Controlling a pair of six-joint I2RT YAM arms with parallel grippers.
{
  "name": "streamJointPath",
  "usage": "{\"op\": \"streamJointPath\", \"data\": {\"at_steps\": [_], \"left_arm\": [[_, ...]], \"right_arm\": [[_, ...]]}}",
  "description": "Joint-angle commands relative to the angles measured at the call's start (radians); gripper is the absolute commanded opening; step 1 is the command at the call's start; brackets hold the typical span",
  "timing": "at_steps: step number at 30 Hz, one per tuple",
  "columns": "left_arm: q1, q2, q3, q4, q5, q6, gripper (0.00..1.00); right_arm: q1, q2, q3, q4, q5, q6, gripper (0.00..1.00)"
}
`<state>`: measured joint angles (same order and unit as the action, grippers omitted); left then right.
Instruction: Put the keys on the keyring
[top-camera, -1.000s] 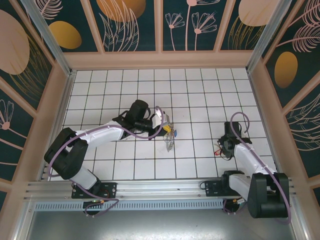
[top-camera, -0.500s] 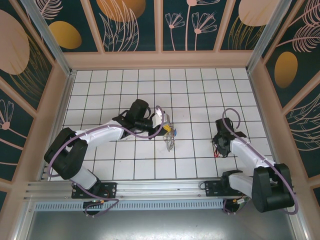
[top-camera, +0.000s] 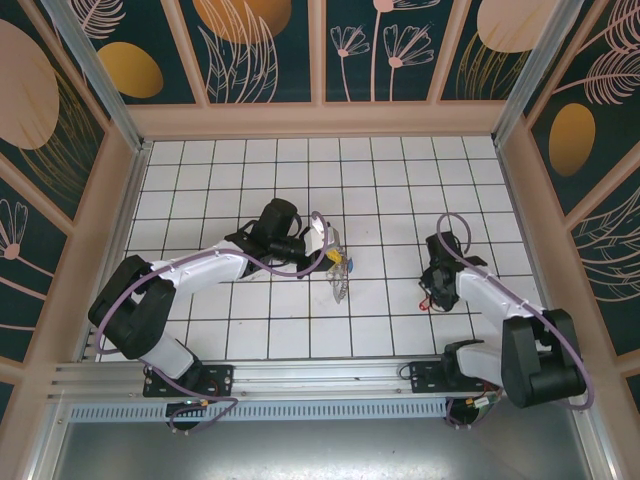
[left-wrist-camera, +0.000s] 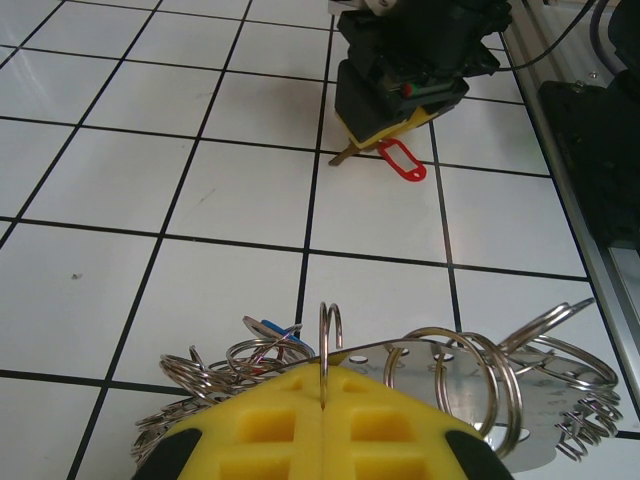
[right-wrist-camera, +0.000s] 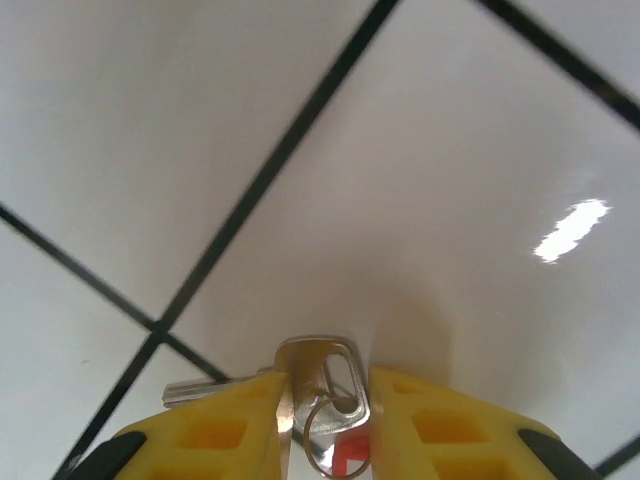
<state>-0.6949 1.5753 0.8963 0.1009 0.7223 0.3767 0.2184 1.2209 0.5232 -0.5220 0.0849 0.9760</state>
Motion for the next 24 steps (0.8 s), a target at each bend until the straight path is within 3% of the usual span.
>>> {"op": "streamJointPath", "data": {"at_steps": [1,8,15,24], "left_arm": [[0.003,-0.006,0.023,0.008,-0.005,0.014,0.0],[0.003,-0.013,0.022,0.007,-0.015,0.008,0.0],[0.003,-0.018,0.02,0.009,-0.021,0.006,0.0],[0.002,-0.022,0.023,0.016,-0.037,0.006,0.0]], "right_arm": [[0.043,0.066,0.026,0.17,-0.205,-0.014,0.26],[0.059,0.148,0.132,0.204,-0.266,-0.066,0.25],[0.061,0.134,0.236,0.022,-0.085,-0.243,0.31],[0.11,0.22,0.322,-0.105,-0.08,-0.336,0.37]]}}
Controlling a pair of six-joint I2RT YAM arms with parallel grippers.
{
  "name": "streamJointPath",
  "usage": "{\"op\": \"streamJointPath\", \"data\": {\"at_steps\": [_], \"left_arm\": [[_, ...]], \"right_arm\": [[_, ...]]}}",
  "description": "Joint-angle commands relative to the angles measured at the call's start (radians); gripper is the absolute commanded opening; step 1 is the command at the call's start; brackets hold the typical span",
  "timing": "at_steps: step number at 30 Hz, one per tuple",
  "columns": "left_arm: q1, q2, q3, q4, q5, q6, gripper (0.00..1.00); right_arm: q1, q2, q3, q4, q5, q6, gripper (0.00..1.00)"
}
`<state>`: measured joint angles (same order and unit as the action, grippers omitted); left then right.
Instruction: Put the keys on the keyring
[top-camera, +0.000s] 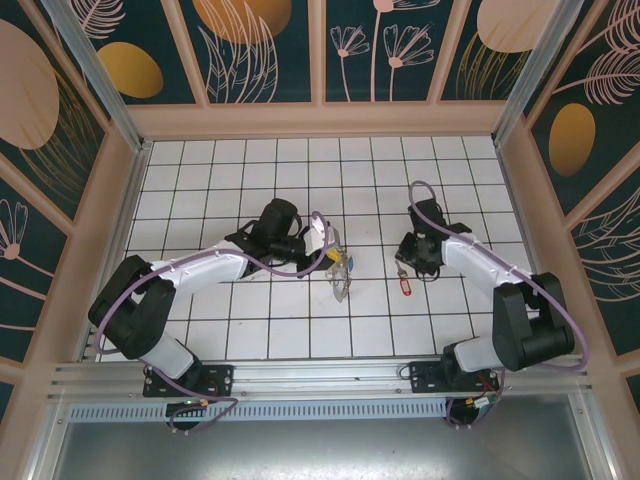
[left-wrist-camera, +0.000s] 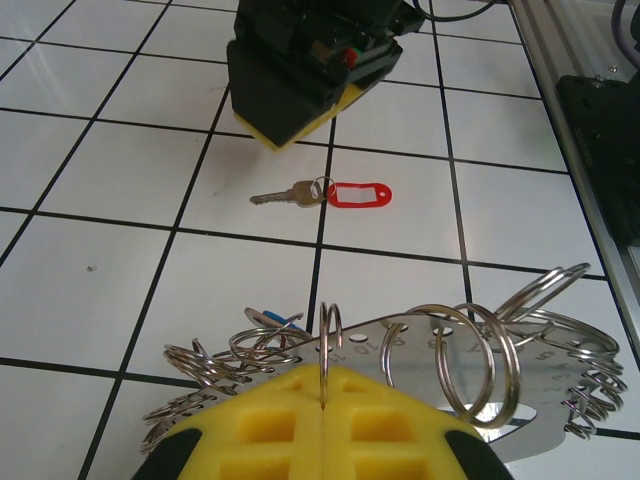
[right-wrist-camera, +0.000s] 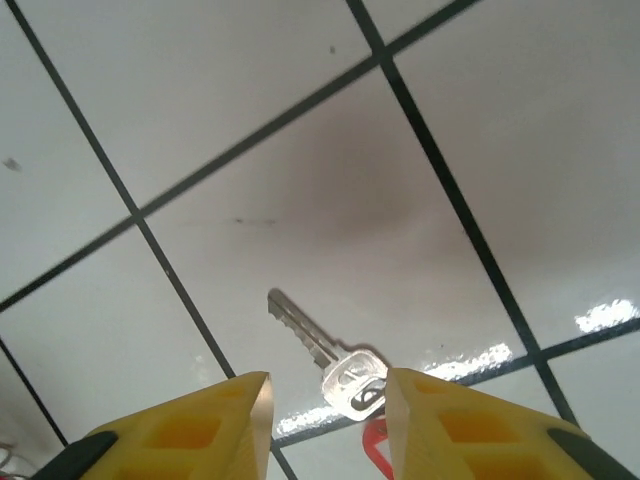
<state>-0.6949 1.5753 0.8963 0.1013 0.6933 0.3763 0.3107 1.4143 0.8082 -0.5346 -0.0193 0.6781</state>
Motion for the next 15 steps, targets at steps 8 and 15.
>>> {"op": "streamJointPath", "data": {"at_steps": [8,15], "left_arm": [[0.001,-0.021,0.022,0.018,-0.001,-0.001,0.0],[0.003,-0.015,0.024,0.015,0.006,-0.003,0.0]], "right_arm": [[0.031,0.07,-0.003,-0.045,-0.048,-0.032,0.36],[0.047,0.12,-0.017,-0.04,-0.043,-0.029,0.35]]}}
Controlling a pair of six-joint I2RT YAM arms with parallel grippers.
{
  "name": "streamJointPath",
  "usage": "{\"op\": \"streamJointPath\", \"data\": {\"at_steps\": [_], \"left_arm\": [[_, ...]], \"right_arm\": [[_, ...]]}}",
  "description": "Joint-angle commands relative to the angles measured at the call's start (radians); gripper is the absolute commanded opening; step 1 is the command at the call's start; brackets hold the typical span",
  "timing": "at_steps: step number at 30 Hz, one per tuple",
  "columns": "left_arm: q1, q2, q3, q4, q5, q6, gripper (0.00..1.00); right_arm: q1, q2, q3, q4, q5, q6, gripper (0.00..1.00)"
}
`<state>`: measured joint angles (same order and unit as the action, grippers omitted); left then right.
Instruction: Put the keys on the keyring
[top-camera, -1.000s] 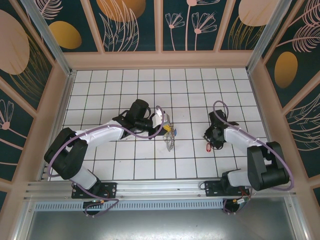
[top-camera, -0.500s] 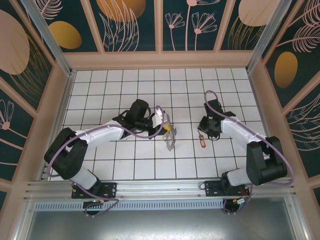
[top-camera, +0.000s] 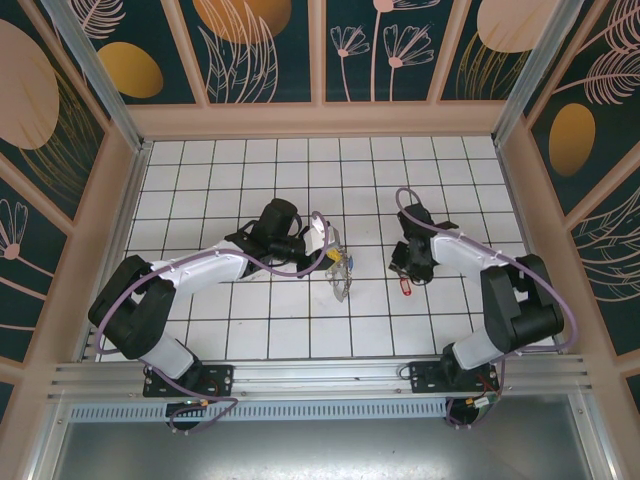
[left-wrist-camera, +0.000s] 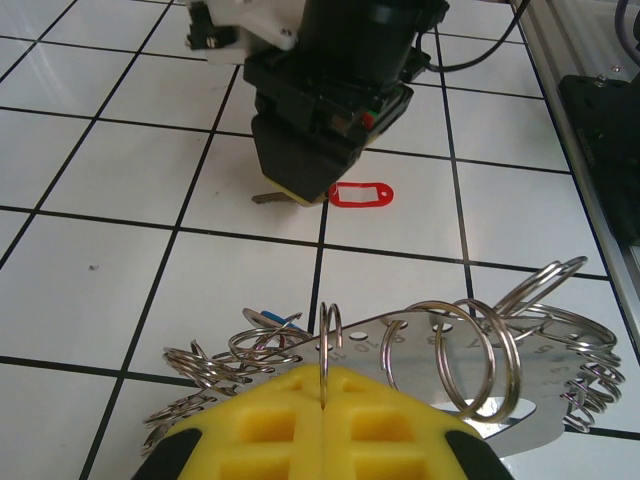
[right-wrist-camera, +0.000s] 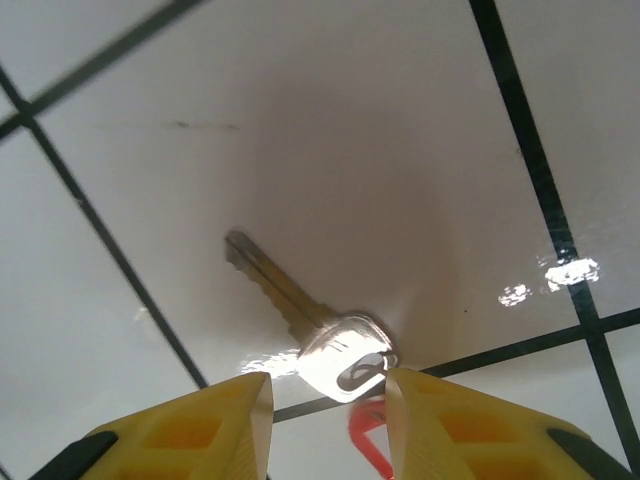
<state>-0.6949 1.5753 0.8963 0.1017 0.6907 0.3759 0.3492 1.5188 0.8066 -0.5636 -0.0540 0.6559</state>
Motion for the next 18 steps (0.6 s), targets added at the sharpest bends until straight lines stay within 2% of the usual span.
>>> {"op": "streamJointPath", "data": {"at_steps": [1,10,12,16,18], "left_arm": [[0.002,-0.017,0.024,0.015,0.007,-0.003,0.0],[0.002,-0.021,0.018,0.015,0.006,-0.006,0.0],[0.002,-0.019,0.018,0.015,0.006,-0.005,0.0],[0.003,-0.016,0.02,0.015,0.01,-0.006,0.0],[0.001,-0.015,0.021,0.013,0.009,-0.006,0.0]], "right_arm": [[0.01,0.016,-0.014,-0.014,-0.004,-0.004,0.35],[0.014,-0.033,0.0,-0.03,0.04,0.0,0.21],[0.015,-0.028,0.001,-0.051,0.057,0.001,0.16],[0.019,-0.046,0.001,-0.07,0.103,0.007,0.16],[0.015,-0.068,-0.006,-0.065,0.129,0.019,0.22]]}}
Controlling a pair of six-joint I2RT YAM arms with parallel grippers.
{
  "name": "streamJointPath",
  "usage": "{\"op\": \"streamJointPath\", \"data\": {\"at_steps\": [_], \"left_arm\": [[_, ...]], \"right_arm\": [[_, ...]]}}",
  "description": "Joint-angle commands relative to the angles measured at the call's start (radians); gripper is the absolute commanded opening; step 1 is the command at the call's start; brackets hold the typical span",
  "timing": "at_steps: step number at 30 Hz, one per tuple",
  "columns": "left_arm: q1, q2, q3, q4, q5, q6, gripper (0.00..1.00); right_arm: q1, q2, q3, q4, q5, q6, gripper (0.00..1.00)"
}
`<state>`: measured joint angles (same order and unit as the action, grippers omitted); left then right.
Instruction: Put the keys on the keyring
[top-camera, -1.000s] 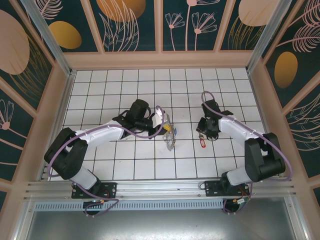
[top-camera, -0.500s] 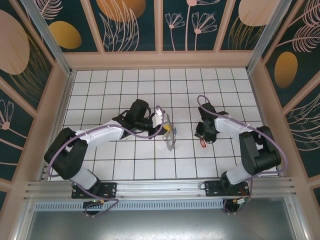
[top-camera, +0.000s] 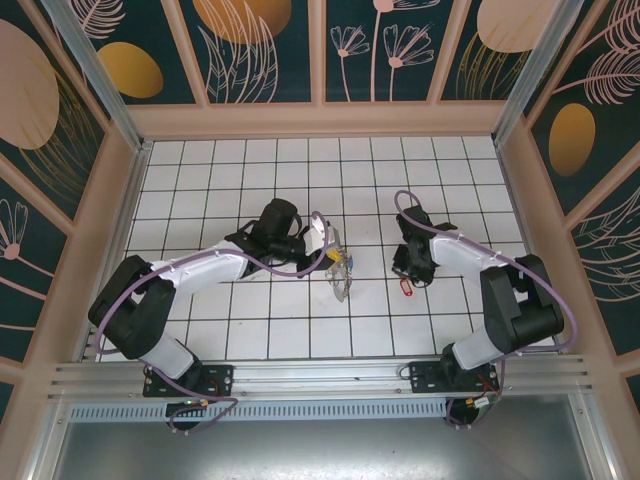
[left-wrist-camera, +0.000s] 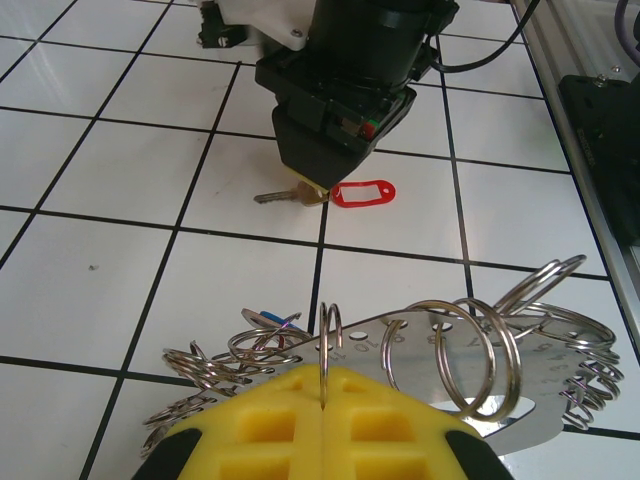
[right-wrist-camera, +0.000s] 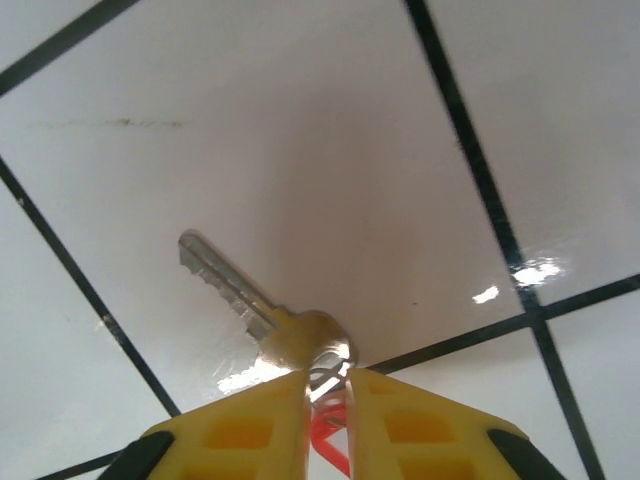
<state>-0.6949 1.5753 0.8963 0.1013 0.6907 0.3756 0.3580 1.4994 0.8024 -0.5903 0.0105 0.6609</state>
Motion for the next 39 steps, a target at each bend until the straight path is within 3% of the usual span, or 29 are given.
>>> {"op": "streamJointPath", "data": {"at_steps": [1,5,12,20,24,39], "left_arm": [[0.002,-0.016,0.021,0.015,0.011,-0.006,0.0],[0.003,-0.014,0.026,0.012,0.011,-0.006,0.0],[0.003,-0.014,0.024,0.013,0.01,-0.008,0.0],[0.002,-0.007,0.03,0.008,0.011,-0.007,0.0],[0.001,-0.002,0.037,0.004,0.016,-0.007,0.0],[0.001,0.0,0.036,0.0,0.015,-0.004,0.0]], "right_arm": [[0.0,-0.053,-0.009,-0.031,0.065,0.017,0.26],[-0.018,-0.041,-0.036,0.016,0.009,0.012,0.32],[-0.018,-0.015,-0.055,0.058,-0.071,0.011,0.31],[-0.017,-0.044,-0.031,0.044,-0.033,-0.002,0.13],[-0.011,-0.058,-0.008,0.035,-0.029,-0.009,0.1],[0.018,-0.004,0.012,0.003,-0.023,-0.007,0.19]]}}
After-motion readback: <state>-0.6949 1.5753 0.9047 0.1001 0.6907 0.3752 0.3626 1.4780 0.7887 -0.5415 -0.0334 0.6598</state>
